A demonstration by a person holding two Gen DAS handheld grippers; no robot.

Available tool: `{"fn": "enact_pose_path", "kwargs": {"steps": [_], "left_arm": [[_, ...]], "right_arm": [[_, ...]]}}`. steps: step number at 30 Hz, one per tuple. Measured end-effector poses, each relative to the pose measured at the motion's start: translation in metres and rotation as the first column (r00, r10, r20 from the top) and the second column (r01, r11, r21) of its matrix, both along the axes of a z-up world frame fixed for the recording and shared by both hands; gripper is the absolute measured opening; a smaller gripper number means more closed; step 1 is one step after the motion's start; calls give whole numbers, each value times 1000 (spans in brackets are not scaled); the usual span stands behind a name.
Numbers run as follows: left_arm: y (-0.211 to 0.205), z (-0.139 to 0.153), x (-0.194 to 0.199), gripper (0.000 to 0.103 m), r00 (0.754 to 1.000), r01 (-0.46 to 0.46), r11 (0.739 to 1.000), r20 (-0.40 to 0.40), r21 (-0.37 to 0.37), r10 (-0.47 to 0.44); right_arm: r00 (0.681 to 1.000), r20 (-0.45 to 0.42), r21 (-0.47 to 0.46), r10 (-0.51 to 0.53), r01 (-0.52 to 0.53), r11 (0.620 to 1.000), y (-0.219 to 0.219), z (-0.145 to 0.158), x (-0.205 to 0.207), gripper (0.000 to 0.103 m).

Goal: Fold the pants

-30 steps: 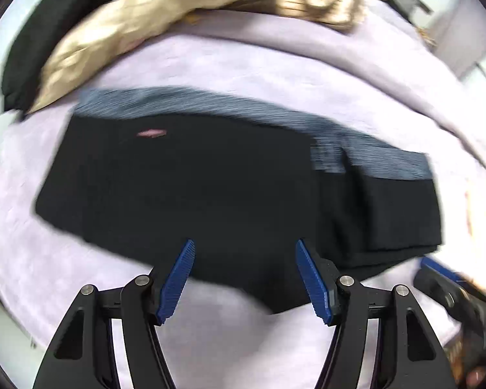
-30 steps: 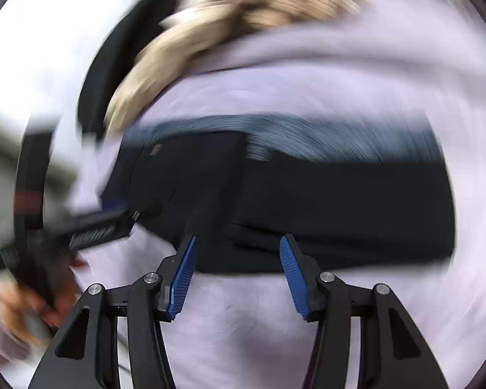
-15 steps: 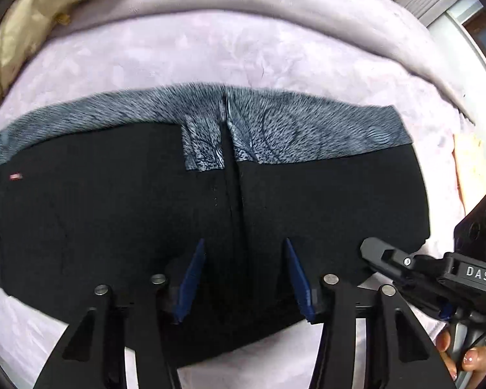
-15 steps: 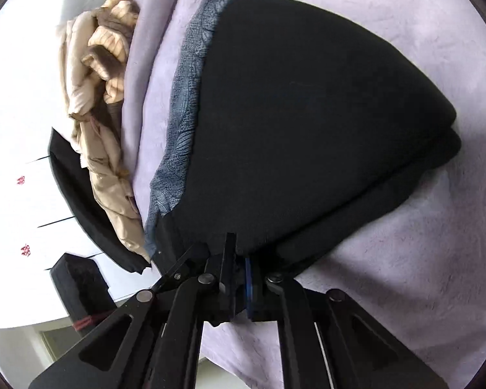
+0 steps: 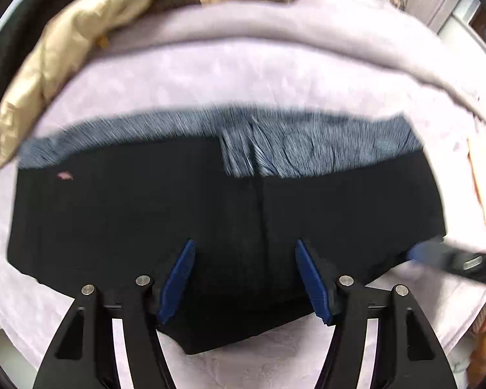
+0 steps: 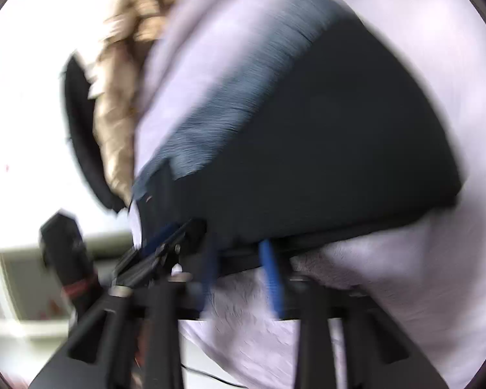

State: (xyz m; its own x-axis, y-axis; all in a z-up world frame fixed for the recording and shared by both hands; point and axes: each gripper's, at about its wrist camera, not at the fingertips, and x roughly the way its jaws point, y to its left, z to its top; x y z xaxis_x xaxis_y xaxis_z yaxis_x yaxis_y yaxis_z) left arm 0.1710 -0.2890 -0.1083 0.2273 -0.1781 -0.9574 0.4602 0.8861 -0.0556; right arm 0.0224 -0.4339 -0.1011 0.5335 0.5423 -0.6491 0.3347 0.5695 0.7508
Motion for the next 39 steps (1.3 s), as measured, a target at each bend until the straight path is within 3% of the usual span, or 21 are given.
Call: {"fn": "enact_pose_path", "kwargs": {"steps": [2,4,8,10,12,15,17,18,20,24,28,30,31,36,39], "left_arm": [[-6,13,6,66,1000,-12,1000,23,-21,12],[-27,17,13,66,1000,2,999,22,-36,-1],[-55,8,24,66,999,46,998,23,-33,-45],[-58,2,27,66,999,52,999,13,-15,-52],[-61,-13,30,66,999,40,998,-3,37,-40],[-51,-34,29,66,999,26,997,-21,77,-25],[-48,-37,25,66,999,45,996,-10,71,-44],[-50,-37,23,66,998,62,994,0,85,-62],[-49,-36,20,66,998,68,991,-1,112,-68],[-24,-26,19,66,999,-7,996,-49,89,11],[11,-12,8,66,998,-49,995,-27,88,52],[31,-6,4,66,997,-77,993,-15,95,78],[40,-4,3,66,995,-92,991,-15,100,94],[83,-3,-3,66,986,-158,979,-39,127,164],[104,-2,-8,66,982,-179,974,-42,139,187]], "right_arm": [[997,68,-106,-38,45,993,-26,20,-4,60],[992,69,-156,-107,117,981,-58,21,-3,60],[980,-43,-100,-194,189,977,-107,-25,18,59],[983,-117,-29,-145,143,989,-112,-56,32,39],[982,-150,-8,-117,117,993,-108,-62,38,34],[990,-122,-47,-68,63,997,-100,-46,39,34],[981,-182,-141,-64,39,989,-97,-51,43,35],[974,-218,-187,-68,26,982,-96,-58,47,48],[965,-242,-234,-98,40,971,-93,-61,50,57],[965,-238,-338,-108,22,941,-72,-36,45,59],[980,-185,-450,-73,-19,893,-52,2,19,58],[992,-126,-424,-11,-44,905,-26,18,18,41],[993,-114,-407,33,-77,910,-9,20,24,41],[975,-107,-357,196,-222,908,65,7,52,39],[947,-201,-330,251,-307,893,102,-20,65,39]]}}
